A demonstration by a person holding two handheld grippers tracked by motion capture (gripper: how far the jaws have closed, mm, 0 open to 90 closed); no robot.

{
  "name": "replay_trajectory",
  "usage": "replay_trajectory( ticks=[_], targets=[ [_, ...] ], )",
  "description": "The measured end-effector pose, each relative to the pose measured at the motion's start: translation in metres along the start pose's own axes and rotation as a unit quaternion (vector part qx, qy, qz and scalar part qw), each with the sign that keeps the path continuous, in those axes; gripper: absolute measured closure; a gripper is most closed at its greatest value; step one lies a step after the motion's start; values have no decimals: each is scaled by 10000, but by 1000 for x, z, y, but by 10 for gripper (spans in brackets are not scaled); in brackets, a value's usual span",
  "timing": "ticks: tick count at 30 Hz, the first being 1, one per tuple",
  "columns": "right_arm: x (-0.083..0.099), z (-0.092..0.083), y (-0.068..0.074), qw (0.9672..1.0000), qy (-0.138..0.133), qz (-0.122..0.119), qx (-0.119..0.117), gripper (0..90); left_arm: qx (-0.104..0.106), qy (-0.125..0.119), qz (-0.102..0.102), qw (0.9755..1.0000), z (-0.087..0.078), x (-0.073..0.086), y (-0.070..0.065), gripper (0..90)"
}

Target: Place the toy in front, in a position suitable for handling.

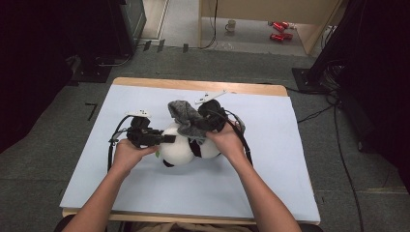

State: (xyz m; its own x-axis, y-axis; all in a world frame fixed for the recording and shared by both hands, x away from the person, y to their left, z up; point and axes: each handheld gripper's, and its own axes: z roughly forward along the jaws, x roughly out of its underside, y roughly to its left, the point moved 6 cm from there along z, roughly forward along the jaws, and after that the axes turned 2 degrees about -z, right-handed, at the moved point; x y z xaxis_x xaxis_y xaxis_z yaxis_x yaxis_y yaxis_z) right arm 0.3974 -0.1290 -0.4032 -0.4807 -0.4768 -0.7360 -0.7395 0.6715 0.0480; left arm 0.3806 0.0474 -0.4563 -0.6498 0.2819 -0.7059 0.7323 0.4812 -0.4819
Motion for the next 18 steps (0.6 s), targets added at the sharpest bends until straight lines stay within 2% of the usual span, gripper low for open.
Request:
replay_trajectory(
  ticks=[6, 15, 18],
  targets=[
    [3, -14, -13, 9999, -52, 98, 123, 783, 9, 4, -12, 10000, 0, 0, 0, 636],
    [19, -38, -46, 9979, -157, 528, 342, 783, 14, 15, -27, 10000, 0, 0, 1, 636],
    [26, -42, -54, 9973, -139, 561, 450, 782, 14, 25, -29, 10000, -1, 0, 1, 636]
  ],
)
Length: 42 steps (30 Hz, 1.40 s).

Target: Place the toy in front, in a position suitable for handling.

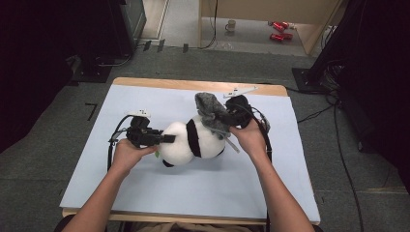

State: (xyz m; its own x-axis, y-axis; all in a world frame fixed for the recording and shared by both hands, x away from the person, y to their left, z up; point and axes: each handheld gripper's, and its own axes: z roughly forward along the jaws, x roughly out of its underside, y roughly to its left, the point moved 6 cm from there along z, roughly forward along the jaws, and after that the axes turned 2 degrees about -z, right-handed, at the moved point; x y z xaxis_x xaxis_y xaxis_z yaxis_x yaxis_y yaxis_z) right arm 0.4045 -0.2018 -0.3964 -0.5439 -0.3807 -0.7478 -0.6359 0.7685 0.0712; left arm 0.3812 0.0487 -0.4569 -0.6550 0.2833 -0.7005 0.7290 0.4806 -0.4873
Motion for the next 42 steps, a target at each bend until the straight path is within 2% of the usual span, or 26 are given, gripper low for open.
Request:
replay_trajectory(
  ticks=[2, 4, 6, 11, 17, 20, 22, 25, 27, 31, 38, 42],
  targets=[
    [7, -1, -6, 10000, 29, 12, 93, 783, -1, 5, 7, 10000, 0, 0, 0, 636],
    [13, -2, -11, 9998, -24, 176, 18, 783, 8, 14, 2, 10000, 1, 0, 0, 637],
    [18, -3, -14, 9997, -15, 245, 51, 783, 14, 12, -20, 10000, 0, 0, 0, 637],
    [32, -3, -23, 9994, 27, 316, 114, 783, 68, -4, -78, 9999, -1, 0, 0, 641],
    [45, -6, -30, 9993, 124, 313, 152, 783, 365, -46, -222, 9991, -5, -2, -2, 656],
    [50, -10, -36, 9990, 216, 243, 312, 783, 567, -83, -279, 9980, -7, -4, -5, 658],
    [50, -15, -40, 9987, 122, 348, 358, 782, 706, -122, -348, 9968, -9, -6, -7, 658],
    [47, -26, -46, 9980, -103, 475, 396, 782, 713, -109, -272, 9970, -9, -9, -8, 658],
    [45, -32, -48, 9977, -188, 490, 432, 782, 653, 35, -213, 9976, -8, -9, -7, 658],
    [38, -41, -45, 9977, -313, 419, 428, 782, 606, 327, -204, 9974, -2, -7, -4, 657],
    [20, -51, -28, 9978, -539, 188, 334, 782, 577, 363, 1, 9977, -3, -21, -3, 656],
    [11, -56, -16, 9976, -655, 14, 238, 782, 720, 290, 47, 9970, -5, -28, -3, 656]
  ],
)
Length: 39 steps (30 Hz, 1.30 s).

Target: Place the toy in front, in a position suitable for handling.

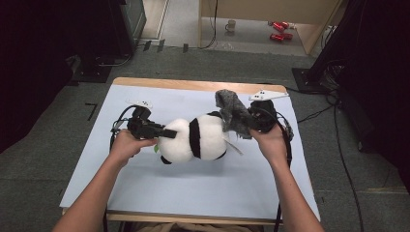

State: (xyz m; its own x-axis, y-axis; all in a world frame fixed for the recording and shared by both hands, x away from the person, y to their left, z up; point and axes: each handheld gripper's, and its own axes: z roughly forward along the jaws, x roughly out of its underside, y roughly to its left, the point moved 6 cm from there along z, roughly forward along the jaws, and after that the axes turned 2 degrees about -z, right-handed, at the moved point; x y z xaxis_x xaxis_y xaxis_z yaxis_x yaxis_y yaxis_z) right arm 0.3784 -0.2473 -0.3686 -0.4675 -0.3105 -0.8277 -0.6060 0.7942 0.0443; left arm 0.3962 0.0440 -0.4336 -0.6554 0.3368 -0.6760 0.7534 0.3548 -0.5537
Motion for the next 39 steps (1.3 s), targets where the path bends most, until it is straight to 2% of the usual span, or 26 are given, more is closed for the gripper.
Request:
replay_trajectory(
  ticks=[3, 6, 9, 11, 12, 14, 17, 21, 25, 28, 31, 34, 37, 39],
  targets=[
    [-6, -3, 7, 9999, -107, -22, -116, 782, -72, 33, 27, 10000, 1, -3, 3, 655],
    [-9, -1, 15, 9996, -115, -63, -238, 782, -118, 198, -30, 9997, 7, 0, 11, 654],
    [-9, 2, 23, 9993, -89, -158, -316, 782, -45, 136, -97, 9998, 10, 2, 15, 653],
    [-9, 4, 27, 9990, -73, -213, -382, 782, -171, 167, -51, 9997, 12, 4, 18, 643],
    [-9, 5, 29, 9989, -55, -211, -416, 782, -287, 192, 39, 9994, 12, 5, 20, 635],
    [-8, 8, 33, 9983, -27, -228, -528, 781, -339, 185, 87, 9992, 12, 6, 20, 612],
    [-6, 13, 39, 9971, 23, -272, -705, 782, -454, 150, 277, 9985, 12, 8, 20, 550],
    [3, 25, 47, 9958, 240, -349, -807, 781, -666, 51, 693, 9954, 10, 9, 18, 403],
    [9, 32, 46, 9954, 322, -275, -855, 781, -781, 18, 951, 9924, 7, 10, 16, 307],
    [9, 34, 43, 9958, 322, -241, -823, 781, -792, -40, 974, 9921, 3, 10, 14, 285],
    [9, 35, 41, 9959, 345, -277, -789, 782, -858, -59, 1120, 9900, 1, 10, 11, 280],
    [10, 35, 40, 9960, 372, -267, -773, 781, -1078, -266, 1294, 9854, -4, 7, 8, 279],
    [11, 37, 41, 9960, 424, -297, -732, 782, -958, -555, 1225, 9863, -14, 2, 6, 281],
    [11, 38, 41, 9960, 435, -318, -717, 782, -706, -477, 1221, 9889, -16, 4, 0, 290]
  ],
)
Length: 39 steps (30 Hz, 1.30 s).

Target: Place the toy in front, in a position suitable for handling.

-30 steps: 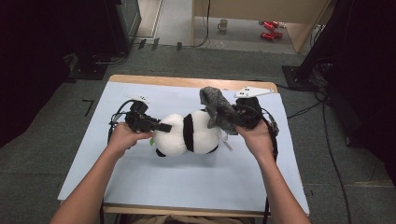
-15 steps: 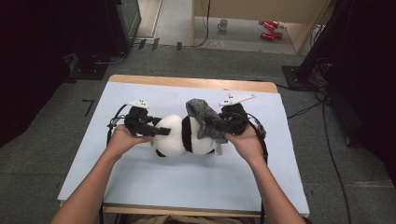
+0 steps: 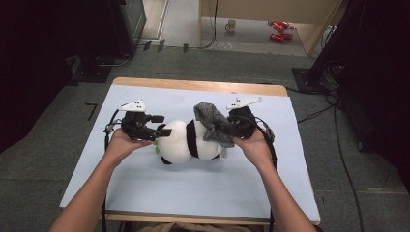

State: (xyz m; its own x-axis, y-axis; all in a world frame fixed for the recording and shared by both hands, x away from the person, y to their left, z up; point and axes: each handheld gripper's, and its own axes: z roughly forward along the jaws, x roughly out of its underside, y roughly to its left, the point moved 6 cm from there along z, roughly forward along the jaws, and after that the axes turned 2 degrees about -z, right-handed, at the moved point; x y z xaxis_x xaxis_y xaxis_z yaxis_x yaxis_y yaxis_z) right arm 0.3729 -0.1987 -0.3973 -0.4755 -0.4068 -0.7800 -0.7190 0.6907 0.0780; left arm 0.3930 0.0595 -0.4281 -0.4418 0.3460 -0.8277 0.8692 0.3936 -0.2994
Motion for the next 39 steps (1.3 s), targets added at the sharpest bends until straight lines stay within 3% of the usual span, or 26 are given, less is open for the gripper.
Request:
replay_trajectory(
  ticks=[3, 6, 8, 11, 16, 20, 24, 29, 32, 37, 39],
  targets=[
    [-1, 1, -1, 10000, 2, 5, 19, 781, 282, 281, 145, 9991, 2, 7, -12, 282],
    [-2, 2, -3, 10000, 7, 39, 37, 781, 240, 325, 319, 9987, 5, 16, -17, 241],
    [-2, 3, -3, 10000, 10, 52, 44, 781, 211, 355, 324, 9986, 10, 22, -17, 191],
    [-4, 4, -3, 10000, -7, 48, 39, 780, 100, 347, 402, 9985, 17, 28, -17, 147],
    [-8, 3, -1, 10000, -51, 61, 33, 776, -428, 322, 826, 9951, 29, 34, -19, 129],
    [-12, 2, 0, 9999, -116, 68, 39, 773, -435, 241, 610, 9969, 31, 34, -12, 172],
    [-20, -3, 4, 9994, -258, 189, -118, 773, -547, 313, 605, 9962, 34, 36, -7, 174],
    [-31, -3, 15, 9994, -279, 93, -174, 774, -683, 336, 649, 9950, 38, 37, -8, 135],
    [-34, 3, 21, 9993, -258, 96, -238, 774, -801, 303, 666, 9941, 38, 37, -6, 189],
    [-35, 15, 29, 9991, -212, 104, -339, 774, -835, 140, 462, 9953, 40, 36, -2, 252],
    [-35, 19, 33, 9991, -192, 101, -366, 773, -850, 49, 578, 9947, 40, 37, -3, 290]
  ],
)
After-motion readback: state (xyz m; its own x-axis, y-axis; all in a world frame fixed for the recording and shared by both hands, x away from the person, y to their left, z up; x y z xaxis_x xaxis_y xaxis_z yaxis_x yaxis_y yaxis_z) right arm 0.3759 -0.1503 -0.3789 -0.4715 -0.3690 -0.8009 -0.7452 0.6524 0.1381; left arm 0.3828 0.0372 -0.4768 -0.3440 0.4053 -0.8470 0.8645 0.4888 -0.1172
